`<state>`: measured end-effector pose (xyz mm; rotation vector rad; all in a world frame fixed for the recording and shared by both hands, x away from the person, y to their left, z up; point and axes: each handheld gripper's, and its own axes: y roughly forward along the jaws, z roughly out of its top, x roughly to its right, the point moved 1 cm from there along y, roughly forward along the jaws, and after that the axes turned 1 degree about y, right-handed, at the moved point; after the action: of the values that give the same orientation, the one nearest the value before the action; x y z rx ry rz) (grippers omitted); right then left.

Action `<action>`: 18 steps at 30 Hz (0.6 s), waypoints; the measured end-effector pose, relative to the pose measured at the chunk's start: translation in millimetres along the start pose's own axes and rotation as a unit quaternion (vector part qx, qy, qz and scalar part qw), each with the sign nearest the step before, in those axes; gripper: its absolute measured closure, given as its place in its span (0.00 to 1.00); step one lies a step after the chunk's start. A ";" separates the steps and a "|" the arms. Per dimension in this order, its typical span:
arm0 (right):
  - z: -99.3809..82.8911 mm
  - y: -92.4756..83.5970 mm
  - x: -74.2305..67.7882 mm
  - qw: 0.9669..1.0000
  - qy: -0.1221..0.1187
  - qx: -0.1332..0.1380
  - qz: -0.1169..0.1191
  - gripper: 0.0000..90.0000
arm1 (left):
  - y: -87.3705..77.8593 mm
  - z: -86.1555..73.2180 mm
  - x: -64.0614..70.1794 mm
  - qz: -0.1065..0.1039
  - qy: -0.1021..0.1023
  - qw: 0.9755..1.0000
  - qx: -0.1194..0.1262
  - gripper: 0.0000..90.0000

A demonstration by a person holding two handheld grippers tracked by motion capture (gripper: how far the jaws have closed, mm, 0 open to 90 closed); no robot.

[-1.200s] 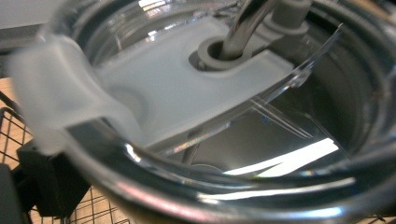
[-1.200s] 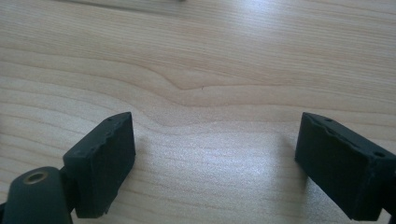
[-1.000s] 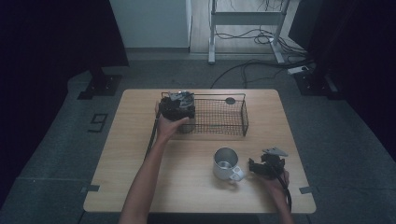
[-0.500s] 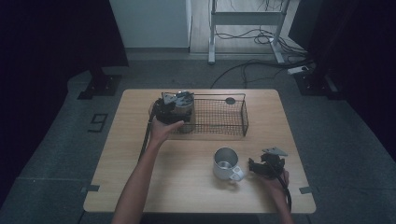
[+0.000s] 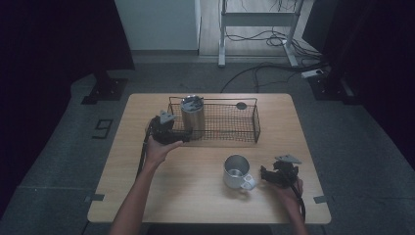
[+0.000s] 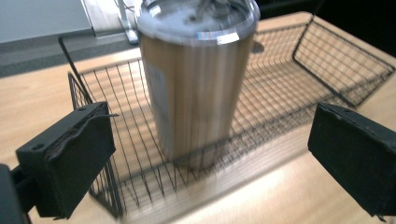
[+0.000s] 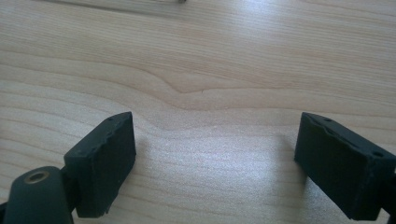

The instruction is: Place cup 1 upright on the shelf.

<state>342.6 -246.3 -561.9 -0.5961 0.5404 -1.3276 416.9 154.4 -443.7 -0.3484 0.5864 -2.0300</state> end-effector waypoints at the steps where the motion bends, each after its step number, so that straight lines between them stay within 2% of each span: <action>1: -0.1 -0.1 0.0 1.000 0.000 0.000 0.000 0.14 | -3.4 -4.4 1.3 -0.003 0.002 1.000 -0.001 0.01; 4: -0.1 -0.2 0.0 1.000 -0.001 0.000 0.000 0.14 | -10.3 -13.2 3.7 -0.006 0.003 1.000 -0.002 0.01; 7: -0.1 -0.2 0.0 1.000 0.000 0.000 0.000 0.14 | -18.1 -33.4 8.9 -0.006 0.010 1.000 -0.013 0.01; 11: -0.1 -0.2 0.0 1.000 -0.001 0.000 0.000 0.14 | -23.0 -53.0 10.8 -0.014 0.001 1.000 -0.016 0.02; 12: -0.1 -0.2 0.0 1.000 -0.001 0.000 0.000 0.14 | -23.0 -53.0 10.8 -0.014 0.001 1.000 -0.016 0.02; 13: -0.1 -0.2 0.0 1.000 -0.001 0.000 0.000 0.14 | -24.3 -62.0 11.2 -0.017 -0.003 1.000 -0.019 0.02; 14: -0.1 -0.2 0.0 1.000 -0.001 0.000 0.000 0.14 | -24.3 -62.0 11.2 -0.017 -0.003 1.000 -0.019 0.02; 15: -0.1 -0.2 0.1 1.000 -0.001 0.000 0.000 0.14 | -25.8 -70.6 11.4 -0.021 -0.007 1.000 -0.022 0.02; 18: -0.2 -0.2 0.1 1.000 -0.001 0.000 0.000 0.14 | -27.5 -78.8 11.9 -0.026 -0.012 0.999 -0.025 0.02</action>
<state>342.4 -246.4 -561.9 -0.5967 0.5390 -1.3279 354.0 176.5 -495.3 -0.4215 0.6197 -2.0598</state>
